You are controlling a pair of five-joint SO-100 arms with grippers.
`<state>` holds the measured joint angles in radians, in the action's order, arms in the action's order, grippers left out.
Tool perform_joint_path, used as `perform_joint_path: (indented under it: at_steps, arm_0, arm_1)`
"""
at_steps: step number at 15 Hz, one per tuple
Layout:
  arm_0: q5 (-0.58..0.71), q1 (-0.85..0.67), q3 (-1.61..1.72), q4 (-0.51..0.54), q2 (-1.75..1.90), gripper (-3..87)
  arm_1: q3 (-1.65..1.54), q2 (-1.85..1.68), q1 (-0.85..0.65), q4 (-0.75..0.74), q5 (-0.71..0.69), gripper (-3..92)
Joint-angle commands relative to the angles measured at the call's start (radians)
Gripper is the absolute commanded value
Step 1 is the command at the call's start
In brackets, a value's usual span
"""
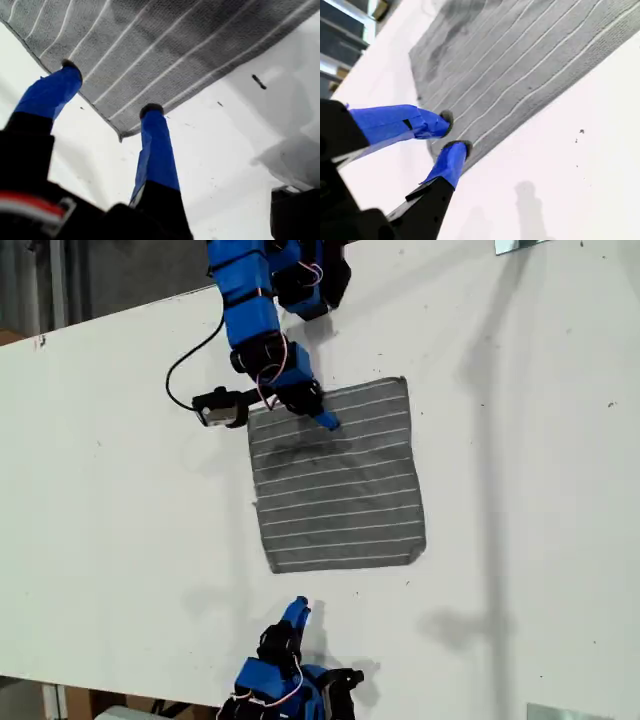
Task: Grasp corners of a square towel and fold twice.
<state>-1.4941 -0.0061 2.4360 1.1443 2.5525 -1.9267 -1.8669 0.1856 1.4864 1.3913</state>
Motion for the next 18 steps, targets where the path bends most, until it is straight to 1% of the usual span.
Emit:
perform_joint_path:
  at_steps: [1,3,4,5,6,8,9,12,14,15,16,17,18]
  arm_0:
    - [-0.021,0.086,-0.141,-0.092,-0.371,8.5]
    - [-0.066,0.133,-0.094,-0.172,-0.411,7.9]
    - [-0.078,0.149,-0.089,-0.204,-0.445,7.9]
    - [-0.081,0.158,-0.091,-0.235,-0.479,7.9]
    - [-0.084,0.163,-0.091,-0.259,-0.506,7.9]
    - [-0.089,0.166,-0.089,-0.275,-0.529,7.9]
    - [-0.087,0.166,-0.086,-0.281,-0.532,7.9]
    - [-0.097,0.178,-0.054,-0.318,-0.534,7.6]
    - [-0.104,0.187,-0.029,-0.348,-0.535,7.6]
    - [-0.112,0.192,-0.021,-0.351,-0.535,7.4]
    - [-0.12,0.196,-0.012,-0.351,-0.535,7.3]
    - [-0.127,0.199,0.0,-0.357,-0.534,7.3]
    - [-0.13,0.202,0.009,-0.37,-0.534,7.3]
  arm_1:
    - [-0.179,-0.152,0.212,-0.06,0.23,30.8]
    - [-0.328,-0.255,0.454,-0.112,0.491,30.9]
    - [-0.373,-0.285,0.532,-0.183,0.557,30.7]
    - [-0.391,-0.219,0.558,-0.304,0.552,31.1]
    - [-0.362,-0.1,0.568,-0.394,0.541,31.4]
    - [-0.308,0.048,0.56,-0.506,0.502,31.6]
    - [-0.298,0.089,0.549,-0.537,0.485,31.4]
    - [-0.301,0.126,0.511,-0.569,0.448,30.9]
    - [-0.296,0.166,0.463,-0.623,0.385,29.4]
    - [-0.288,0.198,0.434,-0.65,0.348,26.8]
    - [-0.268,0.235,0.407,-0.67,0.314,27.7]
    - [-0.239,0.27,0.383,-0.673,0.287,28.5]
    - [-0.216,0.299,0.367,-0.673,0.265,25.7]
